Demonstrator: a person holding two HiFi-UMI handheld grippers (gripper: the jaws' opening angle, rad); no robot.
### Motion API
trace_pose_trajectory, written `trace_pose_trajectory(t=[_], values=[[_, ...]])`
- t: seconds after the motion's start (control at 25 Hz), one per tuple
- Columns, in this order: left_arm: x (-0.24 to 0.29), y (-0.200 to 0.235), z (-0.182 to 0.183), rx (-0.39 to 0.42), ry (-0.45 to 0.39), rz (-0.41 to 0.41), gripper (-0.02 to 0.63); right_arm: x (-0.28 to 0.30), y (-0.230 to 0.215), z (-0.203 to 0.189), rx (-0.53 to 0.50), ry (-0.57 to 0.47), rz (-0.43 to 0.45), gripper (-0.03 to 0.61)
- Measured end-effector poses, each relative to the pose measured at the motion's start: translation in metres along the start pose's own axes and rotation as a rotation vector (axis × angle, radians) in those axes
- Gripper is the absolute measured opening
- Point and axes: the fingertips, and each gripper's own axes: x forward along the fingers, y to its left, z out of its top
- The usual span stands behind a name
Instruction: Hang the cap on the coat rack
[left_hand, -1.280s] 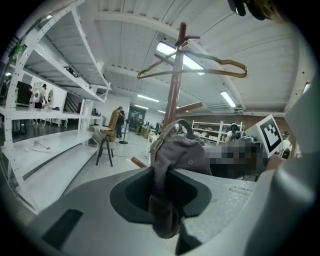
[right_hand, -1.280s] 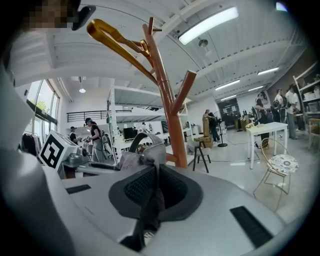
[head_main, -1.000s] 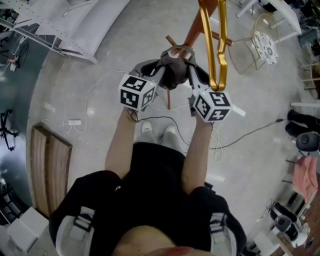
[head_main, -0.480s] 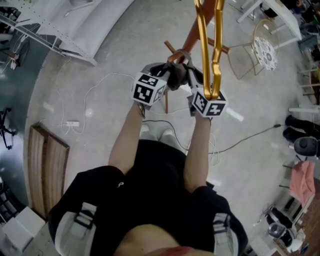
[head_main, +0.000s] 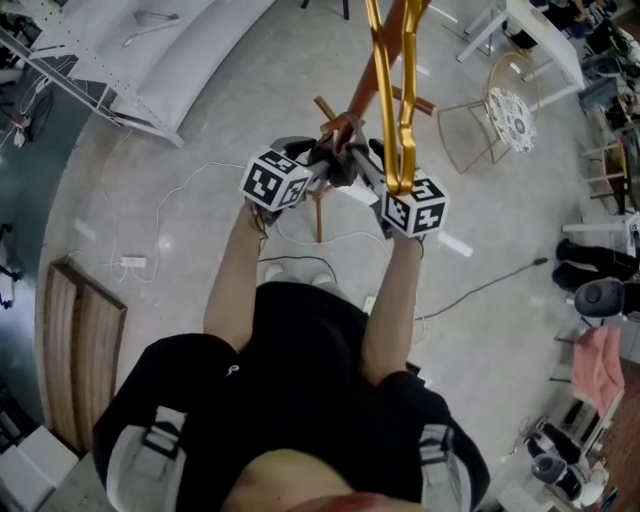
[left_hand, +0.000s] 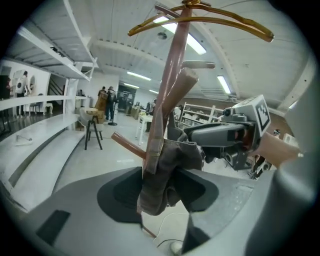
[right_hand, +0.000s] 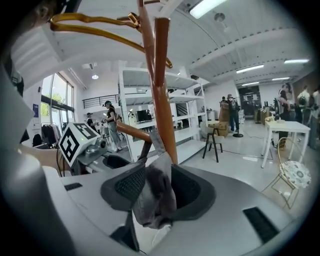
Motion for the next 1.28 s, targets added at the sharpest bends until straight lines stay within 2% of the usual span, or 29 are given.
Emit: trace_pose_trajectory(t=[0.12, 0.24, 0.36, 0.48, 0.6, 0.64, 0.84, 1.0, 1.28], values=[[-0.017, 0.000, 0.004, 0.036, 0.019, -0.019, 0.184, -0.015, -0.006, 0.017, 0.004, -0.065, -0.018, 0.146], [-0.038, 0.001, 0.018, 0.030, -0.031, -0.010, 0.184, -0.025, -0.003, 0.032, -0.005, -0.116, -0.038, 0.126], [-0.061, 0.004, 0.043, 0.011, -0.157, 0.049, 0.183, -0.035, 0.006, 0.046, -0.023, -0.177, -0.060, 0.096], [-0.088, 0.005, 0.069, -0.025, -0.321, 0.100, 0.162, -0.046, 0.011, 0.062, -0.029, -0.271, -0.106, 0.030], [-0.115, 0.004, 0.085, -0.048, -0.449, 0.173, 0.027, -0.060, 0.019, 0.073, -0.032, -0.348, -0.139, 0.008], [-0.124, 0.003, 0.088, -0.053, -0.479, 0.201, 0.000, -0.066, 0.023, 0.077, -0.029, -0.373, -0.149, 0.005], [-0.157, -0.004, 0.105, -0.051, -0.578, 0.281, -0.002, -0.085, 0.038, 0.095, -0.050, -0.455, -0.221, -0.003], [-0.169, -0.012, 0.106, -0.041, -0.618, 0.311, -0.002, -0.089, 0.047, 0.092, -0.085, -0.431, -0.261, -0.003], [-0.172, -0.017, 0.102, -0.027, -0.612, 0.319, -0.002, -0.092, 0.056, 0.089, -0.095, -0.427, -0.268, -0.003]])
